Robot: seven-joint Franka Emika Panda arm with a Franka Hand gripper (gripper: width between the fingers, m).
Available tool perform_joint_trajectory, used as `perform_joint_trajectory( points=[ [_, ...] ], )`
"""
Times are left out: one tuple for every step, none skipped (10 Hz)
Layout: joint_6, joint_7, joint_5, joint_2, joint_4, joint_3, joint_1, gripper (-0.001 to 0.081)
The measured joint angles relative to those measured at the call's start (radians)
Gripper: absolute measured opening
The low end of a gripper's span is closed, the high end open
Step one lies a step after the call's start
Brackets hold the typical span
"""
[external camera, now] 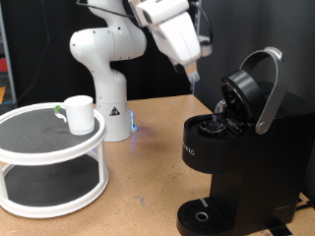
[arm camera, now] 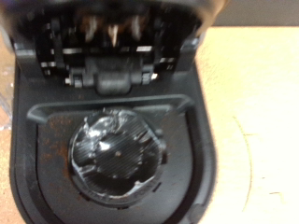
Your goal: Make a cup of coffee with the keurig machine
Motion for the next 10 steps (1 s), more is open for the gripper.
perform_joint_trajectory(
  points=[
    [-0.033,0.002,0.002,-0.005,0.027,-0.009,0.000,0.0807],
    [-0.069,0.002,0.002,-0.007,0.053,-0.020,0.000,0.0807],
    [-0.102,0.002,0.007,-0.008,0.077,-0.032,-0.001,0.0807],
    [-0.128,0.002,0.009,-0.009,0.096,-0.042,-0.002,0.0807],
    [-0.145,0.002,0.009,-0.009,0.106,-0.048,-0.002,0.0807],
    [-0.145,0.002,0.009,-0.009,0.104,-0.047,-0.002,0.0807],
    [-0.145,0.001,0.010,-0.009,0.102,-0.047,0.000,0.0807],
    [-0.136,0.001,0.026,-0.009,0.100,-0.041,0.006,0.0807],
    [-0.117,0.017,0.043,-0.009,0.097,-0.026,0.011,0.0807],
    [-0.098,0.043,0.048,-0.009,0.096,-0.004,0.017,0.0807]
  ],
)
